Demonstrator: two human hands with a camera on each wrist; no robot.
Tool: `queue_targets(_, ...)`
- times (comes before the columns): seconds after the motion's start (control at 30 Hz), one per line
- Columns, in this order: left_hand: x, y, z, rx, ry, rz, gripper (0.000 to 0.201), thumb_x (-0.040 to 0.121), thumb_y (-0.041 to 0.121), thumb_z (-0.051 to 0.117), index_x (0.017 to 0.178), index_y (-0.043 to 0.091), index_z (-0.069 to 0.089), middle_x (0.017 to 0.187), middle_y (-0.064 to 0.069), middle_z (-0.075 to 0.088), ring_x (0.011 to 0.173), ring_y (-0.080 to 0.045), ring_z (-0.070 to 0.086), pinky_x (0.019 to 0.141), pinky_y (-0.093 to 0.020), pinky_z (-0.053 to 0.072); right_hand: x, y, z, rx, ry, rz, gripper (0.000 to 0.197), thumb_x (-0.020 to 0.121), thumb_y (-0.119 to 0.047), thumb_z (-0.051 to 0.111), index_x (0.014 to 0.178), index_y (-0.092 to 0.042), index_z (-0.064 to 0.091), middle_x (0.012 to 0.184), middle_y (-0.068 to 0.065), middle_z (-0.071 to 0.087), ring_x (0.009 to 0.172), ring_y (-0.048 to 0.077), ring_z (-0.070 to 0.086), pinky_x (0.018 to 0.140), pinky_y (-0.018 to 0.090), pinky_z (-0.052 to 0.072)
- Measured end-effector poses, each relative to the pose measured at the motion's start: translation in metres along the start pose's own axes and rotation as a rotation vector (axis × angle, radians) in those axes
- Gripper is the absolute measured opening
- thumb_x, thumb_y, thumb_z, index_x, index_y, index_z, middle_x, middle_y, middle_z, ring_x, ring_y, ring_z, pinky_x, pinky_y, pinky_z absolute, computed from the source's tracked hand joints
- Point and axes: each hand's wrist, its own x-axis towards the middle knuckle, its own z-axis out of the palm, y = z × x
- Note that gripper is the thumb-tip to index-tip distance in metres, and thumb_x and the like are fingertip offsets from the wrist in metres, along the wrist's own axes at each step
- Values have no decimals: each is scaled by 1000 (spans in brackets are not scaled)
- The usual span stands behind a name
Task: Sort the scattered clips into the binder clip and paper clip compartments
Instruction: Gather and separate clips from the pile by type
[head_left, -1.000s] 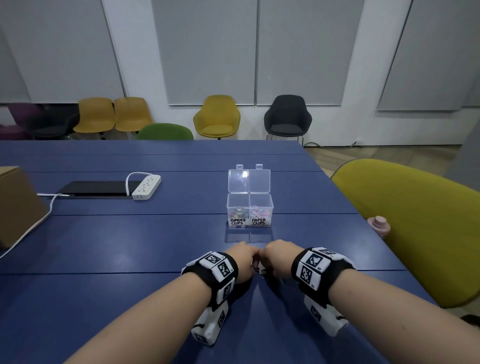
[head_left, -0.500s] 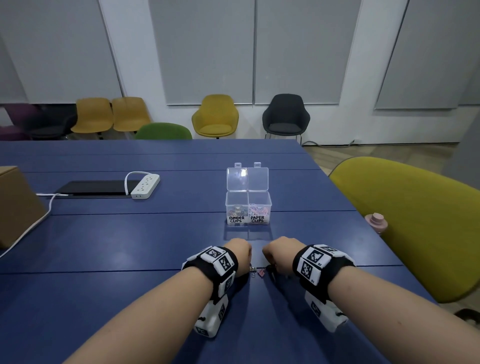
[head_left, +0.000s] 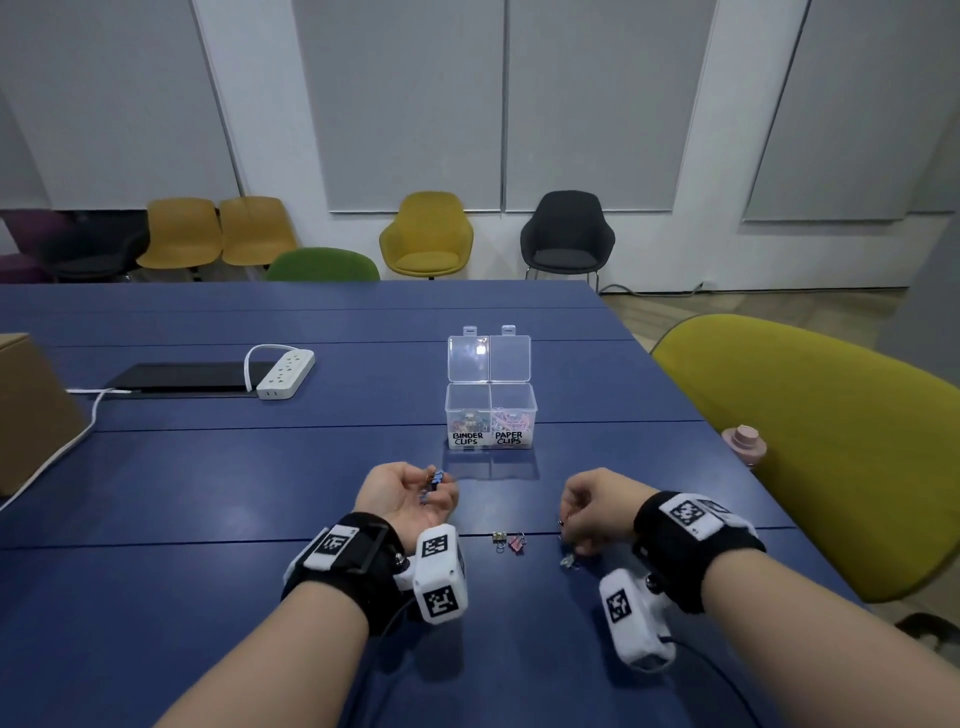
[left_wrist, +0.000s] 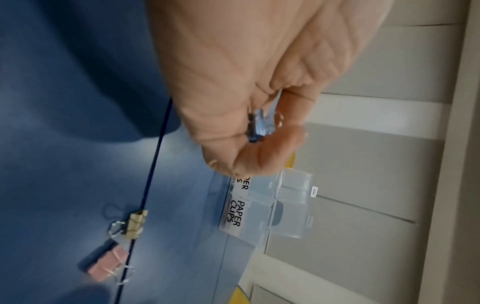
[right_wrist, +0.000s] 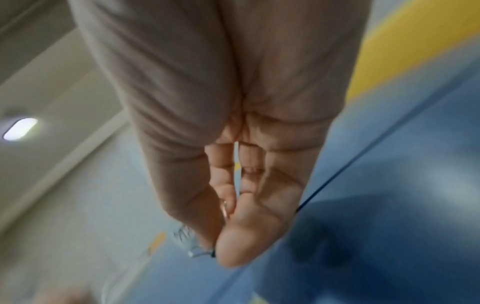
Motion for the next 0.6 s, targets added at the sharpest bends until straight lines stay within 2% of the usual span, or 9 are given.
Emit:
queue_targets(0.03,-1,-2,0,22,-3,-15,6,72,4,38,71,9,41,67,-8,41,58,-13,34,34,-14,28,-4,2,0,281,-20,12,23,77,13,62,71,-8,53,67,12,56,50,20,57,54,26,54)
queue_targets(0.1,-1,-5,1,145,27,-50,14,81,12,47,69,9,41,63,-7,43,49,-13,40,32,-13,26,-9,7,-2,744,-19,13,22,84,15,55,73,-4,53,65,10,57,48,15,60,49,22,55)
queue_targets(0.2,3,-12,8,345,69,-108,28,92,20,52,68,11,41,55,-2,44,36,-10,43,27,-12,26,-14,11,-3,1175,-8,24,18,88,7,50,76,-5,55,64,8,60,50,15,62,50,20,56)
queue_targets(0.3,6,-16,15,449,74,-175,32,95,24,52,67,13,41,49,1,41,33,-9,42,27,-11,28,-18,11,-1,1408,-59,23,8,69,-4,64,73,-3,57,66,12,61,52,21,61,49,23,55)
queue_targets(0.33,6,-17,18,485,82,-184,32,95,26,52,67,13,43,48,1,42,33,-9,42,27,-11,29,-18,9,1,1436,-81,22,14,62,-9,67,70,-3,57,68,13,59,54,22,59,49,23,54)
queue_targets(0.37,6,-19,20,537,100,-184,33,94,28,54,67,12,46,48,1,43,33,-9,43,28,-11,31,-18,6,2,1432,-82,37,14,65,-12,65,68,-3,54,69,13,57,54,21,57,48,23,54)
queue_targets(0.47,9,-27,22,813,199,-157,34,91,32,60,66,12,50,47,3,42,31,-7,39,30,-12,31,-16,-6,5,1359,-64,97,18,89,-9,47,71,-7,45,68,10,50,46,16,49,40,18,47)
queue_targets(0.53,10,-30,24,1263,241,-58,32,88,37,63,69,14,51,50,2,41,33,-9,36,33,-15,29,-15,-14,6,1119,-54,85,22,93,-4,42,72,-9,44,62,7,45,42,13,40,36,17,38)
queue_targets(0.6,9,-33,28,1802,209,109,34,82,43,68,69,18,49,60,0,48,45,-15,43,42,-19,33,-17,-24,10,633,-6,39,21,93,-2,39,75,-12,45,62,5,41,45,14,33,40,18,31)
